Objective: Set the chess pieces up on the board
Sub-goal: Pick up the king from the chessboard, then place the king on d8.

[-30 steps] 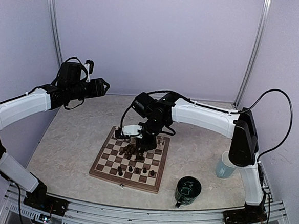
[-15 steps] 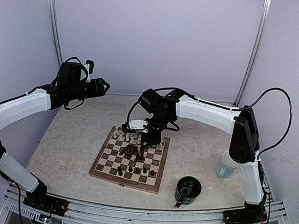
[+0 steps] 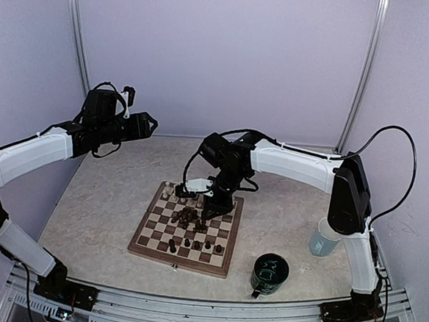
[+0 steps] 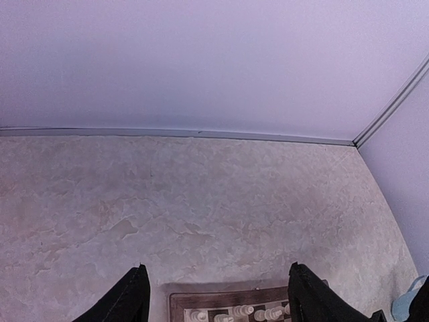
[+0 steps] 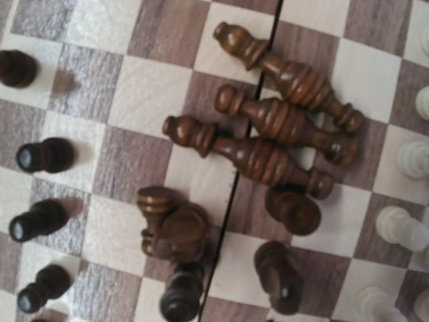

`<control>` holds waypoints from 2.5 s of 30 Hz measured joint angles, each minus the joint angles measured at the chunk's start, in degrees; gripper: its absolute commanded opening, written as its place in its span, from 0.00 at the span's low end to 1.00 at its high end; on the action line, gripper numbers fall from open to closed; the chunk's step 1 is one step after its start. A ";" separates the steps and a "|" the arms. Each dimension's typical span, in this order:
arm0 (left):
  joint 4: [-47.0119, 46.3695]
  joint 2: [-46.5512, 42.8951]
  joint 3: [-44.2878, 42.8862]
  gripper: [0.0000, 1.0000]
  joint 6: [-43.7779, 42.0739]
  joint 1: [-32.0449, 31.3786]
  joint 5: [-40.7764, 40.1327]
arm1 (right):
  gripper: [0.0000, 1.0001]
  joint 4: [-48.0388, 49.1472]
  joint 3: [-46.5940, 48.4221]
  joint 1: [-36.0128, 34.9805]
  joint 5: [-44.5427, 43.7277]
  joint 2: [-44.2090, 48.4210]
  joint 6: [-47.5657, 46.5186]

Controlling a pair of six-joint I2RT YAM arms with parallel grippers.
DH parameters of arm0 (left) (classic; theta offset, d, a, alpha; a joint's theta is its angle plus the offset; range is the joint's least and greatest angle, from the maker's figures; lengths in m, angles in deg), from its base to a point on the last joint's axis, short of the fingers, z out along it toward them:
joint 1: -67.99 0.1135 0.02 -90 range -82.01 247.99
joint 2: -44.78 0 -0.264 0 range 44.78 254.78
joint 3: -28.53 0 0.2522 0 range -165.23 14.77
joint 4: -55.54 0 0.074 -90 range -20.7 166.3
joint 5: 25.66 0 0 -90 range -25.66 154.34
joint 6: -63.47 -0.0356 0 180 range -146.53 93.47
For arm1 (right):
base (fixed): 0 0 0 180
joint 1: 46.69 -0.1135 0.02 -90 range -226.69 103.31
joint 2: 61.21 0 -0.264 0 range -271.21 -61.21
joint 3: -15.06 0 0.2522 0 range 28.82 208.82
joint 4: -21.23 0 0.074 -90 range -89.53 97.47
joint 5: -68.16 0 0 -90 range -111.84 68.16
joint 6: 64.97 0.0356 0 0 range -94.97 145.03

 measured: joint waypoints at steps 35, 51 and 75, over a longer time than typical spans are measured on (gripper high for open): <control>-0.02 0.02 -0.02 0.70 0.39 0.00 0.24 | 0.06 0.57 -5.27 -1.86 -2.58 1.88 -0.48; 0.00 0.35 -0.02 0.71 0.39 0.00 0.31 | 0.06 -0.68 -2.99 -3.58 -0.63 5.14 -0.46; 7.54 1.46 -5.27 0.70 -2.67 -3.61 -6.64 | 0.05 -1.90 0.17 -9.51 0.76 5.66 -0.61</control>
